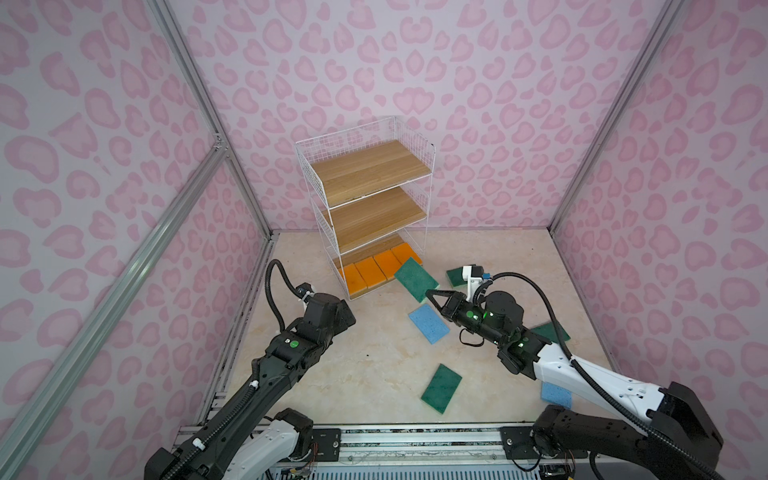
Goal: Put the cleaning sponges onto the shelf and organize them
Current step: 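Carry the green sponge to the middle shelf with right gripper while left gripper withdraws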
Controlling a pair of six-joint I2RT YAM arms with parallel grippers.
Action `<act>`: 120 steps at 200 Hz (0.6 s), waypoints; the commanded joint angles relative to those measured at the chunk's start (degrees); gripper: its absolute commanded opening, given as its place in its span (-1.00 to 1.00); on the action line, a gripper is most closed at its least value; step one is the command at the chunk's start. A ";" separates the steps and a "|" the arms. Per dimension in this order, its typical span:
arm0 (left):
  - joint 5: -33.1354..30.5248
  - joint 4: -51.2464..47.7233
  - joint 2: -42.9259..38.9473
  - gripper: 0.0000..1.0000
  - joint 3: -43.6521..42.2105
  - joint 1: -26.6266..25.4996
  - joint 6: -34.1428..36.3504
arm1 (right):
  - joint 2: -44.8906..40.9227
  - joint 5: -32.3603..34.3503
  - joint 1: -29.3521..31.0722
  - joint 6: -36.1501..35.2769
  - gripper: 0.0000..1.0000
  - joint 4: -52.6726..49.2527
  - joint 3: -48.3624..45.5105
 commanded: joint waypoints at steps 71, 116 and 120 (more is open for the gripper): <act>-0.04 4.10 2.48 0.95 -0.64 0.28 1.80 | -0.48 5.63 -0.05 -5.12 -1.00 -9.64 9.81; 0.93 5.83 2.54 0.95 -1.98 0.73 2.02 | 3.03 5.59 0.10 -5.21 -1.00 -8.70 13.59; 1.08 5.94 2.60 0.95 -2.03 0.81 2.04 | 3.44 5.65 0.12 -5.22 -1.00 -8.56 13.86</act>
